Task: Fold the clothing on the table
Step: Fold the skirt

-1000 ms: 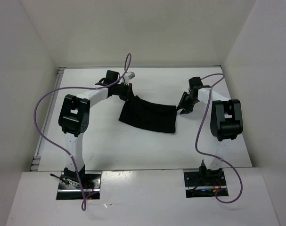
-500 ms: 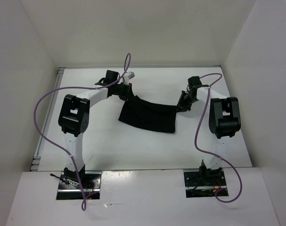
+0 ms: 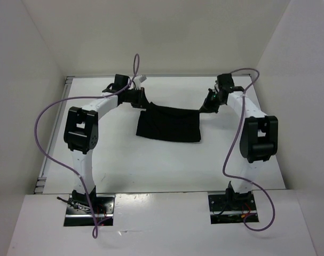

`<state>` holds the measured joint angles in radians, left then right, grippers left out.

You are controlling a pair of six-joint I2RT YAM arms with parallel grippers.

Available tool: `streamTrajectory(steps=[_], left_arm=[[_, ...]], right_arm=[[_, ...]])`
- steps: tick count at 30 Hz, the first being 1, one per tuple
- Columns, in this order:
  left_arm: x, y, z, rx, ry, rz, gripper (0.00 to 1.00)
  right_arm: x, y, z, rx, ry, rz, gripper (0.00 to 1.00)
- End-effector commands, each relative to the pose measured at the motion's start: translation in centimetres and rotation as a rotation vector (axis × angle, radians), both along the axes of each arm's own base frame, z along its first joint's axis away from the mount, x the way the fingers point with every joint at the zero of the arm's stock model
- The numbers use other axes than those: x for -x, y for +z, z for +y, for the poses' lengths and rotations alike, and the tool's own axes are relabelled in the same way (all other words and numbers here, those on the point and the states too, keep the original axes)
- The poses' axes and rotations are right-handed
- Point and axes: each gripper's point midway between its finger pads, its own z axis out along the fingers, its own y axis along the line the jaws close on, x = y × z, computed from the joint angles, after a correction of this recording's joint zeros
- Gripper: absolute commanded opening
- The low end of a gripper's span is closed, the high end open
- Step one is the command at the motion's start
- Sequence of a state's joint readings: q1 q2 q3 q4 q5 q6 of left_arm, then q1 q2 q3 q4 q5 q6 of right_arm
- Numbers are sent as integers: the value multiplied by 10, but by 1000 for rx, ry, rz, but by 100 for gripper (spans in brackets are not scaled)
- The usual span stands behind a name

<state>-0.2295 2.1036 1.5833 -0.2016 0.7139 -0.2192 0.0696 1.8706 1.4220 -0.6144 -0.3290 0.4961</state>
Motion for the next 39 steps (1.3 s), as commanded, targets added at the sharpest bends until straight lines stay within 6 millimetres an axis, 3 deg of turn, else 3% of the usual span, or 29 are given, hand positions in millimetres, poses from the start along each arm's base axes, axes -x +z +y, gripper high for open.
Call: streamTrajectory(steps=[1,6,8,9,10,11,12,13,14,15,16,20,22,23,30,32,33,39], left_arm=[[-26,87,16,80,75,-130,1],[-20,145,39,161,116,-178,1],[-4,151,41,160,116,-175,1],[4,151,42,158,117,-165,1],[16,162,42,167,108,-184,1],[28,146,44,163,115,-133,1],[38,143,43,172,110,-120,1],[51,156,43,194,109,-139,1],[61,151,44,196,115,-114,1],[75,130,46,187,120,-67,1],[90,136,44,195,114,-73,1],[139,103,43,174,115,12,1],[156,96,46,175,137,40,1],[165,80,47,158,154,79,1],[158,74,57,102,251,110,1],[155,72,60,96,288,123,1],[154,66,63,81,316,135,1],[143,37,64,48,372,196,1]], right_arm=[[-15,101,4,-12,20,-230,0],[-5,147,13,-66,58,-305,0],[8,153,19,-84,79,-314,0],[17,146,20,-93,87,-290,0],[27,151,21,-101,93,-302,0],[33,149,22,-111,100,-294,0],[44,135,21,-109,99,-257,0],[54,139,25,-111,110,-270,0],[60,138,24,-111,110,-268,0],[71,129,29,-119,126,-243,0],[81,137,28,-120,128,-264,0],[115,133,32,-135,143,-248,0],[129,122,33,-139,145,-214,0],[139,117,32,-138,144,-198,0],[152,103,33,-154,145,-146,0],[147,100,34,-150,152,-153,0],[144,92,33,-141,145,-127,0],[109,86,34,-117,141,-132,0]])
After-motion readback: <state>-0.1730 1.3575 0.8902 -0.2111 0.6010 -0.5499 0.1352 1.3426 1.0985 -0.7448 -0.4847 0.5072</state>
